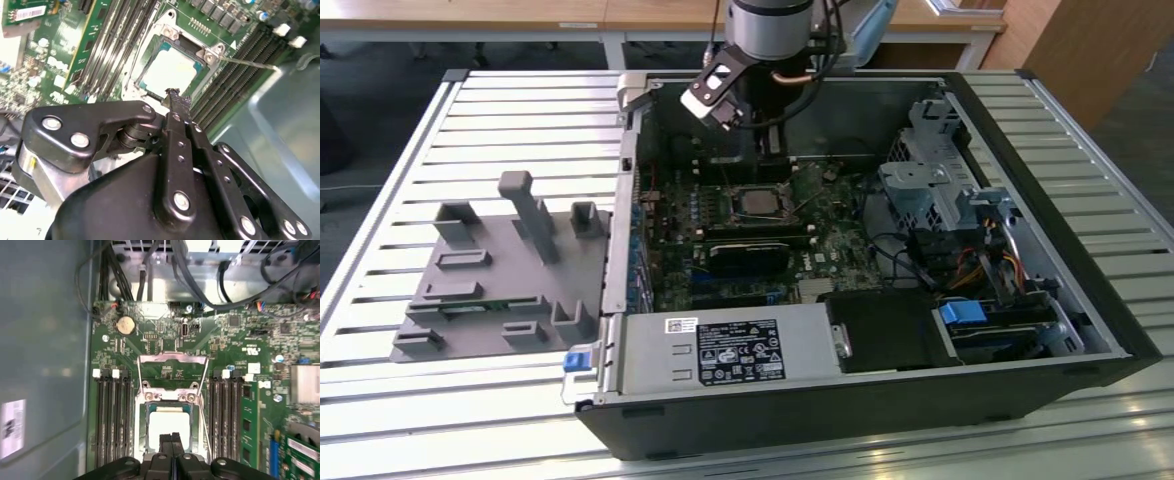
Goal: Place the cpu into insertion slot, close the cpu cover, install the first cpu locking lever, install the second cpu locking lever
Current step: 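Close the cpu cover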
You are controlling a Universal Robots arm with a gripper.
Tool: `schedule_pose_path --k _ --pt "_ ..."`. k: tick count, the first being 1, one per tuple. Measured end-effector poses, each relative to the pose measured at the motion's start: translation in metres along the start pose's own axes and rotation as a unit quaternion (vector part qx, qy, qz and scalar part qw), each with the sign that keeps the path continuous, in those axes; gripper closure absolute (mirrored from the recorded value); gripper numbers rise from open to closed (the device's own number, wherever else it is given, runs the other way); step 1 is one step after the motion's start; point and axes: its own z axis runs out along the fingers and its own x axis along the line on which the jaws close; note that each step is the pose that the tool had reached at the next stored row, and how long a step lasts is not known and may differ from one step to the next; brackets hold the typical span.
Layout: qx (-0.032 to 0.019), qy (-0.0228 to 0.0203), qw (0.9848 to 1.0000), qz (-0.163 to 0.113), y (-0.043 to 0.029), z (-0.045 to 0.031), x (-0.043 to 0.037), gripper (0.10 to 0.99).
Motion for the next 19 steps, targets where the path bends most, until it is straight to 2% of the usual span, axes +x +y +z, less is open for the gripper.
schedule_pose_path --k 2,3,9,19 --pt "0.0001 -0.0001 1.0000 0.000 0.0005 -0.0079 0.0002 0.980" --pt "0.0001 -0.0002 1.0000 0.000 0.0005 -0.0088 0.0002 0.980" --pt "0.0001 0.0000 1.0000 0.000 0.0004 -0.0087 -0.0015 0.980" --pt "0.0000 0.0000 1.0000 0.000 0.0005 -0.0091 -0.0172 0.980"
